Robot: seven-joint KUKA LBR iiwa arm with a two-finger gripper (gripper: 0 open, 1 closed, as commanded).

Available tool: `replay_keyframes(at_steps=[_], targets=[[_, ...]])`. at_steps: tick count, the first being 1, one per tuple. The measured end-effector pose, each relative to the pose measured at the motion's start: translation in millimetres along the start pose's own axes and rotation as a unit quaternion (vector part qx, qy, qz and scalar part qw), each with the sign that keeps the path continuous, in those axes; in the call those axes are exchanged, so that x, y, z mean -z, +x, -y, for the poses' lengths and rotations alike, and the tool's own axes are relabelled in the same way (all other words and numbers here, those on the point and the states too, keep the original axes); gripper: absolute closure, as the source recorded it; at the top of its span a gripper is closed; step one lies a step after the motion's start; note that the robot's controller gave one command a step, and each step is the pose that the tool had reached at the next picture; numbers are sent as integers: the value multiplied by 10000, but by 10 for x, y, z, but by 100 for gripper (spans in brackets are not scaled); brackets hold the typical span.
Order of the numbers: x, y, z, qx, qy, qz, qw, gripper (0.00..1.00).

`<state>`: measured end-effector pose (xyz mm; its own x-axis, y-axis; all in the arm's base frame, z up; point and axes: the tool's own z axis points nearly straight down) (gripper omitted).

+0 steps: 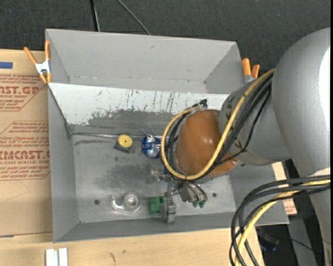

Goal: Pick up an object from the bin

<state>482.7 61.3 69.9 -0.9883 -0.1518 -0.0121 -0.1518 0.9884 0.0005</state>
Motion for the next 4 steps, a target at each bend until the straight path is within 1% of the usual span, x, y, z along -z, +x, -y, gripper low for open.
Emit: replay_keyframes(at_steps=[1,2,3,4], targets=[[11,44,0,14,2,-91,10000,100],[1363,-31,-131,184,1,-15,9998,100],[1318,-16,-129,182,0,-53,9998,0],[-9,-73,-444,386,-7,23,9993,0]])
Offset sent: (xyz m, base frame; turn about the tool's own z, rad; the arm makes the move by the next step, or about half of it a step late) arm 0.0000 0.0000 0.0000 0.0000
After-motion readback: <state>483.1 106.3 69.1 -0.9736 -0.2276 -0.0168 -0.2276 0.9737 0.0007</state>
